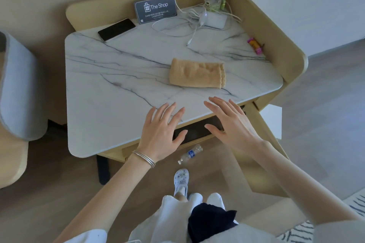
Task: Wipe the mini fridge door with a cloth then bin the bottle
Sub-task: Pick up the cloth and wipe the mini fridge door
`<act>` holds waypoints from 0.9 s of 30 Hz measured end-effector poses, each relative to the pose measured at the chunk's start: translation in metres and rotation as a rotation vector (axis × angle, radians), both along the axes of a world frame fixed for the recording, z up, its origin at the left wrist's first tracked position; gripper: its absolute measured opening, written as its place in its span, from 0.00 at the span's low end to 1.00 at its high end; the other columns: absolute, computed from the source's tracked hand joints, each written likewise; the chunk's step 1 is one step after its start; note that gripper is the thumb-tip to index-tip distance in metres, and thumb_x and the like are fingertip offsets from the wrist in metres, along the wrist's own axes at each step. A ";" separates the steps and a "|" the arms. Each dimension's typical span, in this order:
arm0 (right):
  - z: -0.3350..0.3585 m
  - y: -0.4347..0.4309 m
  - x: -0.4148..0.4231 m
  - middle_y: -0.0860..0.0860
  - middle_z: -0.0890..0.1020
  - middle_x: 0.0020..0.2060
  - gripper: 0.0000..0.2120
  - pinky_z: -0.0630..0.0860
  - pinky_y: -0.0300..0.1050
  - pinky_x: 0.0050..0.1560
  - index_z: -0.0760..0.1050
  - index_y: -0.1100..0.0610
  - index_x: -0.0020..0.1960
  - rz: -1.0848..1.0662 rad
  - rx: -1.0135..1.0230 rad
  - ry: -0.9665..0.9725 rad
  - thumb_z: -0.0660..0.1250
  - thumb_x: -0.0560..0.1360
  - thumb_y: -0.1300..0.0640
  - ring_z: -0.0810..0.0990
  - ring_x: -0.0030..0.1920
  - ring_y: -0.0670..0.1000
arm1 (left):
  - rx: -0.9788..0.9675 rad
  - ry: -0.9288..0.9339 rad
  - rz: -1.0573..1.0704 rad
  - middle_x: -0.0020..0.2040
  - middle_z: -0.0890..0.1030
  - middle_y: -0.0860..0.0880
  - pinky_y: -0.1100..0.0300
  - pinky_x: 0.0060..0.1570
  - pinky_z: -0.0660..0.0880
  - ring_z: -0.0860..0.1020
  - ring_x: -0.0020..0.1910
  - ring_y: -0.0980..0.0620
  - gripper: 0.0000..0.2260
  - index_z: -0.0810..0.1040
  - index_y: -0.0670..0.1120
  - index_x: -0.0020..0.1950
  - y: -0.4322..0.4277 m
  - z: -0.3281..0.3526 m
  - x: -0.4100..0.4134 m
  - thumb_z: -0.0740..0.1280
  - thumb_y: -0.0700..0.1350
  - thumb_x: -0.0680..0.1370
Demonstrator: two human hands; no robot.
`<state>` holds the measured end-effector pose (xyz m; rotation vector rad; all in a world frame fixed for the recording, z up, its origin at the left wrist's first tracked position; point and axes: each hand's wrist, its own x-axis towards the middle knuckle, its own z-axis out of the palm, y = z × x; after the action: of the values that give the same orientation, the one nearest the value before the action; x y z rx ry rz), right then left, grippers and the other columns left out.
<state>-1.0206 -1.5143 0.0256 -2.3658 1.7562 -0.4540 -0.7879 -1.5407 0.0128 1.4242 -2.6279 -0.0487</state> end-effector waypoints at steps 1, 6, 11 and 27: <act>-0.001 -0.010 0.000 0.52 0.68 0.70 0.28 0.58 0.57 0.73 0.63 0.54 0.72 -0.001 0.001 0.001 0.65 0.75 0.46 0.63 0.72 0.52 | -0.002 0.003 -0.005 0.68 0.75 0.42 0.40 0.64 0.69 0.73 0.66 0.41 0.26 0.73 0.46 0.69 -0.010 -0.001 0.000 0.55 0.59 0.77; -0.002 -0.063 0.003 0.53 0.69 0.70 0.27 0.61 0.56 0.71 0.64 0.55 0.71 0.005 0.001 0.016 0.64 0.75 0.45 0.65 0.71 0.53 | -0.003 0.024 -0.013 0.67 0.76 0.42 0.40 0.64 0.68 0.74 0.66 0.41 0.26 0.74 0.46 0.69 -0.059 -0.001 0.003 0.55 0.58 0.77; -0.005 -0.108 0.005 0.54 0.70 0.69 0.26 0.62 0.56 0.71 0.65 0.56 0.69 0.016 -0.017 -0.001 0.63 0.75 0.45 0.65 0.71 0.54 | -0.002 0.043 -0.028 0.67 0.75 0.42 0.40 0.64 0.68 0.74 0.65 0.41 0.25 0.75 0.45 0.67 -0.105 -0.004 0.006 0.56 0.57 0.76; -0.057 -0.217 -0.028 0.49 0.68 0.70 0.30 0.54 0.53 0.72 0.65 0.53 0.71 0.073 0.114 -0.062 0.58 0.74 0.39 0.62 0.72 0.51 | 0.038 0.070 -0.005 0.71 0.72 0.43 0.43 0.65 0.68 0.72 0.66 0.41 0.26 0.73 0.45 0.70 -0.201 -0.056 -0.023 0.59 0.56 0.76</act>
<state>-1.0485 -1.7318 -0.0315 -2.3031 1.6186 -0.4013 -0.8110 -1.7419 -0.0434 1.4018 -2.5871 -0.1463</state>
